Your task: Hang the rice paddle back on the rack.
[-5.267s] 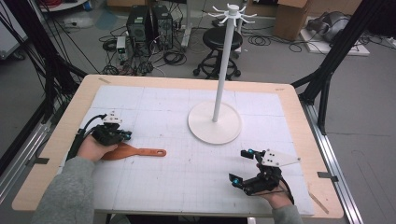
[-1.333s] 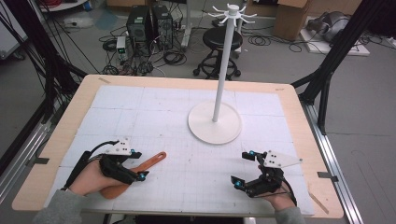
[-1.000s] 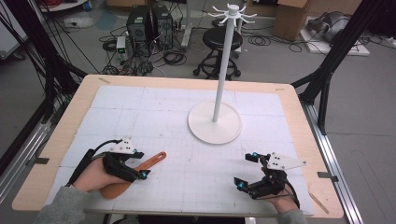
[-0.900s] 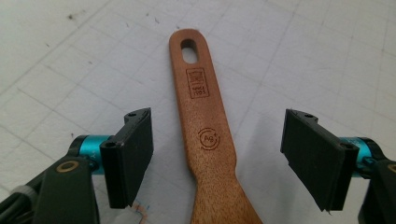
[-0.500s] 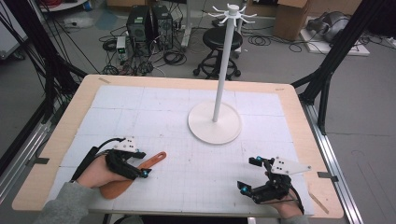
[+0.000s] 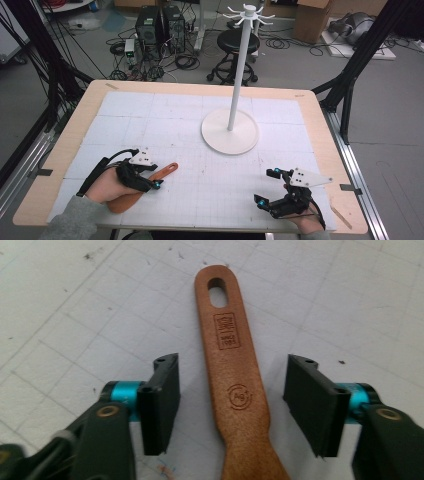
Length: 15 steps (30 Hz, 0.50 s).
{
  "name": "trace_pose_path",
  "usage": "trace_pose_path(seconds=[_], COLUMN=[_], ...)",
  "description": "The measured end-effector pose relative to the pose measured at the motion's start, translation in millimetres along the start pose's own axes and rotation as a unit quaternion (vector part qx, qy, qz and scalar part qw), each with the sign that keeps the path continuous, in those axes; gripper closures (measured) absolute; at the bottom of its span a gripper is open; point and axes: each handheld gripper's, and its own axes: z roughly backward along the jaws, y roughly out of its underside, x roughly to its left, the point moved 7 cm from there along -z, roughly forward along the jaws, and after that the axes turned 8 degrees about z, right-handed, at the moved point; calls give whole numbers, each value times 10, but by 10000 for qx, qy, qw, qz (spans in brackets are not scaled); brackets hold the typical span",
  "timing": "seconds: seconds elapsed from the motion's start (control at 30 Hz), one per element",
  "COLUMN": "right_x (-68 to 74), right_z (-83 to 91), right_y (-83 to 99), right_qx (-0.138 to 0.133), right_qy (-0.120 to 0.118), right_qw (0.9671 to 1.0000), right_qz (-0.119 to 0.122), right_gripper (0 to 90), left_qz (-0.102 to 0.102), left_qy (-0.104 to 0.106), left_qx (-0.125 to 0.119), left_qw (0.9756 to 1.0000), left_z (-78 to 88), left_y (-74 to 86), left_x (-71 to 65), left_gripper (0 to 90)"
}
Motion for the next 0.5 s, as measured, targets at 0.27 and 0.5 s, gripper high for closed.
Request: trace_pose_path(seconds=[0.27,0.5], right_x=[0,-1], right_z=[-15,-17], right_y=[-9,-4], right_qx=[6,15], right_qy=[-10,3], right_qw=[10000,10000], right_qz=[18,40], right_gripper=[0,0], left_qz=[50,94], left_qy=[62,62], left_qx=[-4,32], left_qw=[10000,9999], left_z=[10,23], left_y=[-1,-2], left_x=[-12,10], left_gripper=[527,628])
